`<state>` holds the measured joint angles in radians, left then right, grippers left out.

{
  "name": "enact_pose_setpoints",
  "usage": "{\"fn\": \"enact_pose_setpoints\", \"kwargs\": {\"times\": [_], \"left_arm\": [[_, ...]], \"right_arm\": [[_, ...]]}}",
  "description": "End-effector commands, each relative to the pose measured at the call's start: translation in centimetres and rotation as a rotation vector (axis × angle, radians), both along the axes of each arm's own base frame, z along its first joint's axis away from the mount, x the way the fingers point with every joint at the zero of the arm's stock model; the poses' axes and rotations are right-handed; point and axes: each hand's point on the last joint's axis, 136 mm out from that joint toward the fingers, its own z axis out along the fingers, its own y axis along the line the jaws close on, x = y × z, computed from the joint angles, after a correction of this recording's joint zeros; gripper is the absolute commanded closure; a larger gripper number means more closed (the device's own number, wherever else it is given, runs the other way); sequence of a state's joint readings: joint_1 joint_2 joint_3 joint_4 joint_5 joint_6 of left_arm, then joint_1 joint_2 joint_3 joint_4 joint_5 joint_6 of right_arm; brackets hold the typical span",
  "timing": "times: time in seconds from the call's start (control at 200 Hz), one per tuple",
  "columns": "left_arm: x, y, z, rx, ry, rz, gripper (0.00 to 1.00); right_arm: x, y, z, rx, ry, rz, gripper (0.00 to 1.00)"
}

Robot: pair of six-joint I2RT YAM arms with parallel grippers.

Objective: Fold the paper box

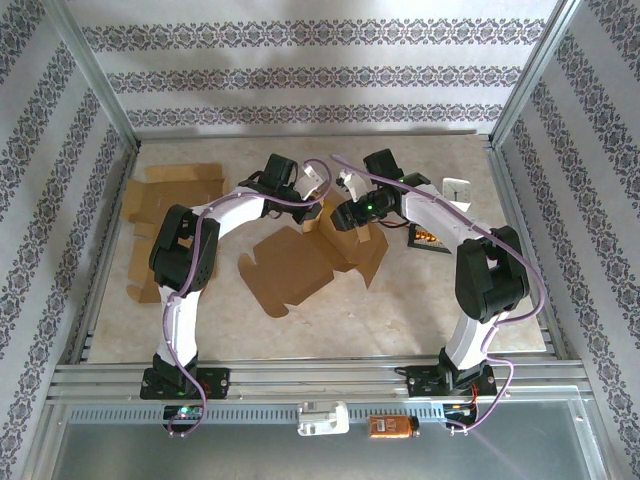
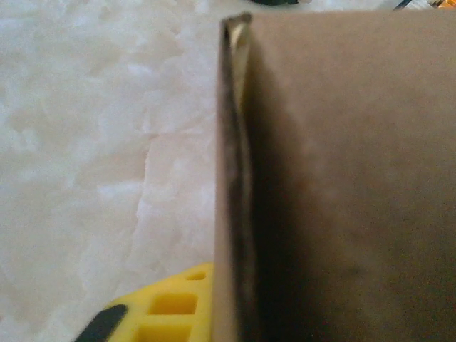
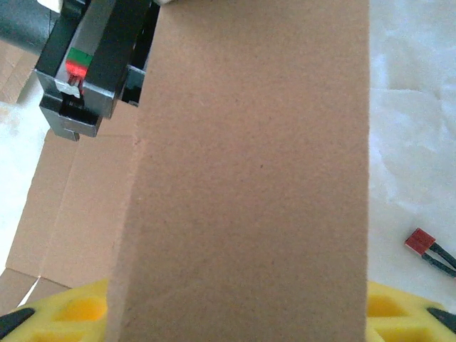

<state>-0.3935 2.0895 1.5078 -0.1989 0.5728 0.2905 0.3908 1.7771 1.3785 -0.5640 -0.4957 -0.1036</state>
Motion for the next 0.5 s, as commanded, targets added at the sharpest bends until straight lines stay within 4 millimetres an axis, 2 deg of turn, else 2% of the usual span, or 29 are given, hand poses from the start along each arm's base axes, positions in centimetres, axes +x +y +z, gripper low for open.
{"fn": "enact_pose_setpoints", "kwargs": {"times": [0.0, 0.03, 0.075, 0.215, 0.345, 0.495], "left_arm": [[-0.5, 1.1, -1.9, 0.068, 0.044, 0.045, 0.64], [-0.6, 1.1, -2.0, 0.069, 0.045, 0.046, 0.60], [-0.7, 1.1, -2.3, 0.073, 0.048, 0.044, 0.59], [-1.1, 1.6, -3.0, 0.105, 0.054, 0.046, 0.63], [-1.6, 2.3, -3.5, 0.150, 0.060, 0.038, 0.63], [-2.8, 1.8, -3.6, 0.131, 0.139, -0.009, 0.54]], "right_arm": [[0.2, 1.9, 3.0, 0.075, -0.075, 0.068, 0.48], [0.3, 1.9, 3.1, 0.076, -0.076, 0.067, 0.48], [0.4, 1.9, 3.2, 0.075, -0.079, 0.066, 0.48], [0.4, 1.9, 3.4, 0.075, -0.085, 0.066, 0.47], [0.4, 1.9, 3.2, 0.072, -0.082, 0.067, 0.47], [0.3, 1.7, 3.0, 0.067, -0.082, 0.065, 0.47]]}}
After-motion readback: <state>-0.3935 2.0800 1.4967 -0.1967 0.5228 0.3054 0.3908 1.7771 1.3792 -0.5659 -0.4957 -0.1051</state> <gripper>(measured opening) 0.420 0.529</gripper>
